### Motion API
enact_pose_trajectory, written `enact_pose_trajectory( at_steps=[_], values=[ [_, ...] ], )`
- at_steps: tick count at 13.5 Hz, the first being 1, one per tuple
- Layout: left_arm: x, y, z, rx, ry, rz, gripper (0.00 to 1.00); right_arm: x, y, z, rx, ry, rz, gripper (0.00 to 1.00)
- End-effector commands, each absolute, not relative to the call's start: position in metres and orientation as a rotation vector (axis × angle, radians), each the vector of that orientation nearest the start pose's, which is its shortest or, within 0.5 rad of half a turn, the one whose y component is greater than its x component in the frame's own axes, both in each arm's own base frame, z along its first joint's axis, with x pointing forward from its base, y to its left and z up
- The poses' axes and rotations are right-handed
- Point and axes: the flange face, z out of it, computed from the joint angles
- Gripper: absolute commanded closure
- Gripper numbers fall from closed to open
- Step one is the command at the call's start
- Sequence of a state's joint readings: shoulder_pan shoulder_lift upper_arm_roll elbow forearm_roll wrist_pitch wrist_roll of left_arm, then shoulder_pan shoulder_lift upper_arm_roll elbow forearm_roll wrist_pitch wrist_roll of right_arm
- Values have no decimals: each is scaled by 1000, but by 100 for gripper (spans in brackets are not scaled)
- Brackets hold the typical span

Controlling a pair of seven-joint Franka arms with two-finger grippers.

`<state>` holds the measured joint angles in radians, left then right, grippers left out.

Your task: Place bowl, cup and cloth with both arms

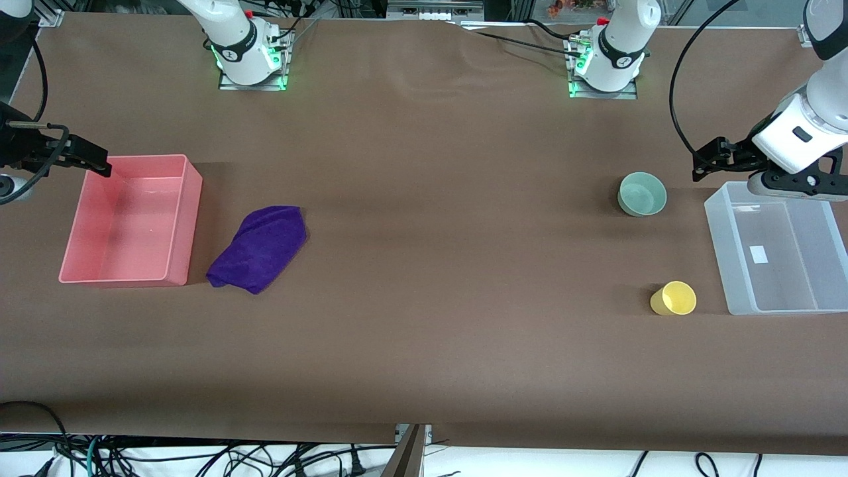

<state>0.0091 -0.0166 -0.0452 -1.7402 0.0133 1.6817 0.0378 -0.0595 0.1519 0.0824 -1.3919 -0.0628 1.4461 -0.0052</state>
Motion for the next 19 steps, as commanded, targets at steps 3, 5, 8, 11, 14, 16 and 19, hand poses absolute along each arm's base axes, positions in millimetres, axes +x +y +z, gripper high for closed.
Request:
enact_pose_trajectory(
  at_steps=[3,5,8,11,14,16,19],
  values=[
    [557,-14,557,-3138,106,125,0,583,3,610,-3186,-51,168,0],
    [561,-11,526,-3128,97,288,0,582,5,607,-3186,-54,172,0],
    [558,37,496,-3141,188,424,0,585,9,567,-3181,-71,245,0],
    [555,96,426,-3174,441,489,0,583,8,523,-3175,-75,311,0],
    [542,98,340,-3139,727,468,0,591,15,432,-3178,-87,198,0],
    [516,89,279,-3104,798,322,0,594,20,360,-3169,-98,114,0],
    [487,80,222,-2967,1002,186,0,603,30,302,-3137,-96,92,0]
  ],
)
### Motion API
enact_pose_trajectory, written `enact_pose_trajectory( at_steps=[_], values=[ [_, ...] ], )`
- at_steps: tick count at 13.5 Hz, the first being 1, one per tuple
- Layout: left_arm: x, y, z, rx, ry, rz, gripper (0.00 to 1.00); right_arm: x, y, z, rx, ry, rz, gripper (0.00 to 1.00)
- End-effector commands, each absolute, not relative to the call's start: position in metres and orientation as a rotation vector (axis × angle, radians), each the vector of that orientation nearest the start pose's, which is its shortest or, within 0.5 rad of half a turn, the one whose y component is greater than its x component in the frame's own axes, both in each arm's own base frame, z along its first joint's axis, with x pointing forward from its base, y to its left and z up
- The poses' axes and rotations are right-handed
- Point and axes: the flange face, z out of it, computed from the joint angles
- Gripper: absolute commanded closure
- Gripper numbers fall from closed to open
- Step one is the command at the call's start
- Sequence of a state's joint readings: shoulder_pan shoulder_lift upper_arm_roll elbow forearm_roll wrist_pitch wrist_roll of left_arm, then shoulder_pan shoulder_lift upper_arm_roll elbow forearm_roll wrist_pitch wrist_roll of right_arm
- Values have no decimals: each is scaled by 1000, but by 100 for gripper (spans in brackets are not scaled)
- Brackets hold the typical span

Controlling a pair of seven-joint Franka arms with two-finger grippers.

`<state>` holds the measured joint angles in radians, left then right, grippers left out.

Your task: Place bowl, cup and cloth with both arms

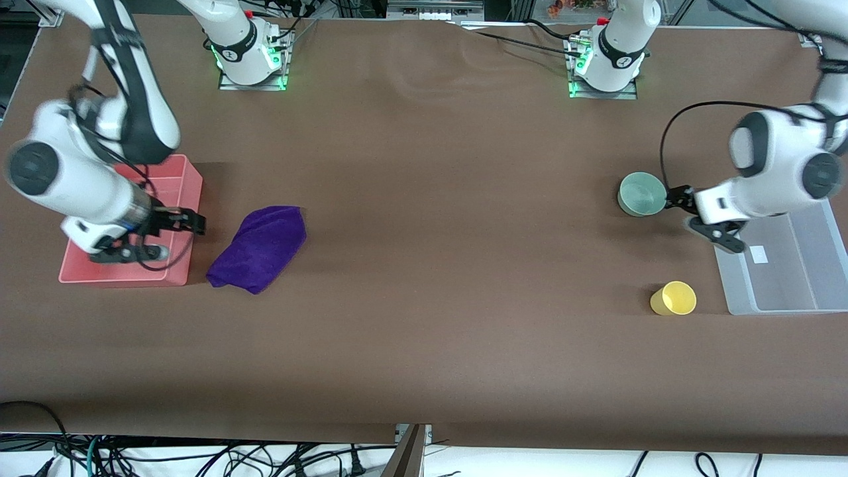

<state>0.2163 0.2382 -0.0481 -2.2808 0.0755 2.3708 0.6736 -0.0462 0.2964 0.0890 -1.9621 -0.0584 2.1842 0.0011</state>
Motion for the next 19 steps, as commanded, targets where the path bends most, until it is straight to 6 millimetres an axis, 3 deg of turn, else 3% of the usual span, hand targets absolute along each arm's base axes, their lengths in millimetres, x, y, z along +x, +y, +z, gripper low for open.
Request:
enact_pose_trajectory(
  at_steps=[1,2,4,5,7,8,12,13,14,15,18,19],
  values=[
    [479,71,213,-2959,1032,183,0,606,32,287,-3114,-69,88,0],
    [477,58,209,-2945,1076,175,0,607,37,271,-3096,-54,86,0],
    [475,62,190,-2959,1081,208,2,610,48,246,-3085,-66,66,0],
    [475,61,187,-2943,1131,198,25,611,57,235,-3084,-85,55,0],
    [474,61,183,-2934,1168,203,91,612,69,216,-3080,-111,22,0],
    [475,61,184,-2929,1181,201,100,610,73,206,-3079,-122,32,0],
    [476,61,185,-2917,1207,197,100,602,85,176,-3077,-157,103,2],
    [477,62,188,-2914,1209,190,100,601,84,171,-3076,-181,117,32],
    [477,65,190,-2912,1213,189,100,599,84,169,-3077,-177,126,75],
    [479,72,200,-2912,1194,169,100,599,84,167,-3078,-163,139,96],
    [499,93,239,-2918,1156,198,100,603,85,176,-3077,-175,117,100],
    [507,113,254,-2970,1071,212,100,604,84,181,-3078,-176,124,100]
  ],
)
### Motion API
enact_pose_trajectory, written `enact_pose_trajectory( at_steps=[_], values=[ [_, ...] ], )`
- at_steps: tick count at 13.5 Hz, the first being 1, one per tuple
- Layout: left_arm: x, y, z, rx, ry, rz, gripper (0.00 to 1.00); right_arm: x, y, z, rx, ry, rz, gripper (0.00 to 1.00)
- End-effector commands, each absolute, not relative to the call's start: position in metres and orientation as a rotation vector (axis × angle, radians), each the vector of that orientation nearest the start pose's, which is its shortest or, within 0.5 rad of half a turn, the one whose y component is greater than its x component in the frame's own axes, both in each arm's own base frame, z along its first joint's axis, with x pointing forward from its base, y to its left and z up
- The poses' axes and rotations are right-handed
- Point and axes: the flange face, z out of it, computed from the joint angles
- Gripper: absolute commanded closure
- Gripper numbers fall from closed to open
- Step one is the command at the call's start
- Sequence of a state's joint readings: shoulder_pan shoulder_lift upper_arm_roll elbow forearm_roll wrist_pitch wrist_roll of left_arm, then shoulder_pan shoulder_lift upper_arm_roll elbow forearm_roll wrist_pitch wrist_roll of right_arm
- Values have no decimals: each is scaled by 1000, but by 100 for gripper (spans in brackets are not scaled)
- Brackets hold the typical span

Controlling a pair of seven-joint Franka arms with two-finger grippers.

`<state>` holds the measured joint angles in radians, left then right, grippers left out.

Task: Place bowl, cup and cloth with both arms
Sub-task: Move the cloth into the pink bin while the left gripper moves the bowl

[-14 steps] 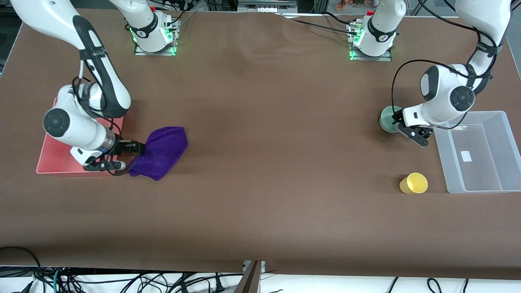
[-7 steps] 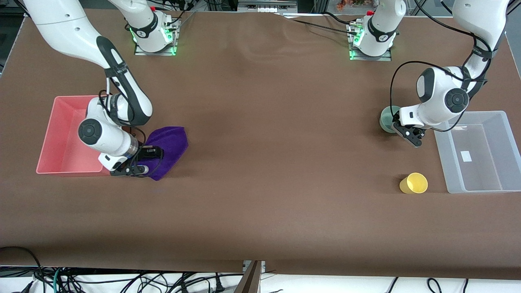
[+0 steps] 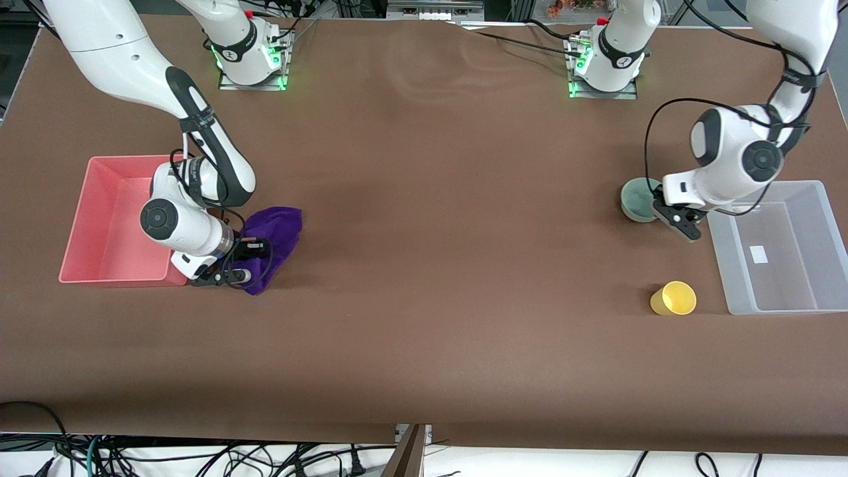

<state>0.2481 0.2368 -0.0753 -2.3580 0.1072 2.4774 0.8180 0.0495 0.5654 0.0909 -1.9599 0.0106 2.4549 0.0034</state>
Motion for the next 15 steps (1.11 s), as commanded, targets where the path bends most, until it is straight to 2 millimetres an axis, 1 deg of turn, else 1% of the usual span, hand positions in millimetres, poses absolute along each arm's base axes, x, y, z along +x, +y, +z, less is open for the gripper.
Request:
enact_pose_trajectory(
  at_steps=[1,2,3,4,5,6,7,8,9,10,11,12,13,14,15],
  values=[
    [523,130,276,-2989,1025,206,100,608,84,192,-3079,-180,143,100],
    [540,143,299,-2999,1004,228,100,615,85,211,-3079,-188,159,100],
    [559,155,317,-3006,986,241,100,623,84,230,-3082,-202,187,100],
    [574,177,338,-3010,946,231,100,630,79,254,-3083,-202,229,100],
    [585,205,351,-3019,890,210,100,635,74,280,-3084,-197,281,100],
    [594,229,352,-3026,850,183,100,640,70,307,-3085,-209,331,100],
    [600,249,342,-3038,813,177,100,642,59,332,-3080,-218,385,100],
    [600,280,329,-3064,747,176,100,643,42,354,-3074,-242,446,100],
    [600,303,321,-3075,704,170,100,643,19,373,-3064,-284,498,100],
    [601,321,307,-3089,686,175,100,641,-14,382,-3059,-341,539,100],
    [595,340,290,-3126,634,182,100,637,-49,385,-3051,-413,559,100],
    [587,350,266,-3158,603,215,100,631,-80,380,-3031,-468,582,100],
    [584,352,248,-3178,595,243,100,625,-108,373,-3019,-489,602,100],
    [582,353,236,-3185,586,256,100,620,-125,366,-3015,-485,620,100],
    [581,362,229,-3168,585,229,100,614,-140,361,-3009,-469,634,100]
  ],
)
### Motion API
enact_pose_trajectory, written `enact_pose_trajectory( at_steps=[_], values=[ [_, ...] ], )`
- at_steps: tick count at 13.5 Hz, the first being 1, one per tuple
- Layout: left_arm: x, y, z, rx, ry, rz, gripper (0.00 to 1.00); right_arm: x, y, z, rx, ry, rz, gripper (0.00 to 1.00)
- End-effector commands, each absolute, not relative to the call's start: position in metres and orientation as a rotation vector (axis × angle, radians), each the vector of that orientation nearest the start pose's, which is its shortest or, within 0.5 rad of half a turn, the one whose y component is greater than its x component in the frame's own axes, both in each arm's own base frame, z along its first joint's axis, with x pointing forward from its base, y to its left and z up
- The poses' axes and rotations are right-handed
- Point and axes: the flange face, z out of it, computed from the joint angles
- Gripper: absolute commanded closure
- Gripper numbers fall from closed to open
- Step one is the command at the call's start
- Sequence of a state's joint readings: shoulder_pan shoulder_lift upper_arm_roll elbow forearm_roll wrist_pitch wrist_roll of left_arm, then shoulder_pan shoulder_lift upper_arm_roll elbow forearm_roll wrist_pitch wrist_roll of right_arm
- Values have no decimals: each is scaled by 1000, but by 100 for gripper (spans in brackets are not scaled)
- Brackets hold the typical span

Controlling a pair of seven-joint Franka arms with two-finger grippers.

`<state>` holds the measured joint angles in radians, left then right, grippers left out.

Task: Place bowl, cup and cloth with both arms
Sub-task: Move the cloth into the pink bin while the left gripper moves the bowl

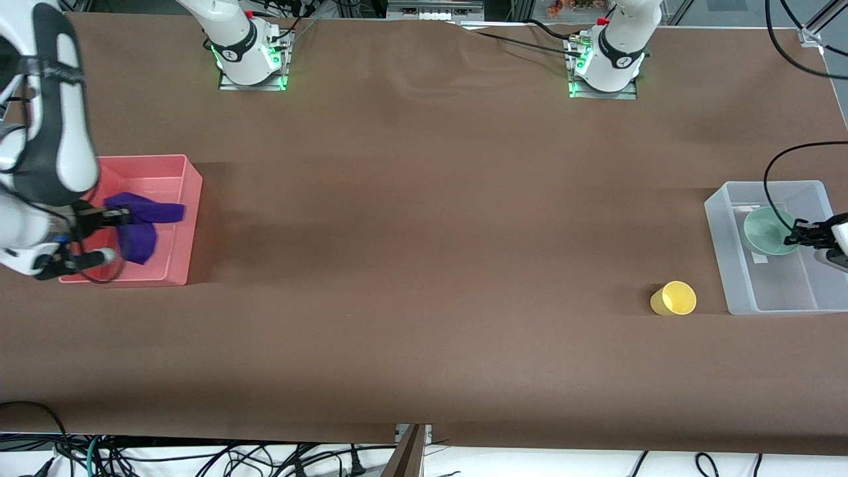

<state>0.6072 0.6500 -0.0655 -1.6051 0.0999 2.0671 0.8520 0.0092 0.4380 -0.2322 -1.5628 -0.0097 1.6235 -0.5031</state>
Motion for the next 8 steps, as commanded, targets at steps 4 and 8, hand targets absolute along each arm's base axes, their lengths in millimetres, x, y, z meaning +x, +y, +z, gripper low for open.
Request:
enact_pose_trajectory(
  at_steps=[4,8],
  values=[
    [572,378,216,-3176,546,206,31,603,-154,321,-3025,-447,606,90],
    [584,371,275,-3115,686,126,0,608,-145,362,-3043,-427,462,0]
  ],
)
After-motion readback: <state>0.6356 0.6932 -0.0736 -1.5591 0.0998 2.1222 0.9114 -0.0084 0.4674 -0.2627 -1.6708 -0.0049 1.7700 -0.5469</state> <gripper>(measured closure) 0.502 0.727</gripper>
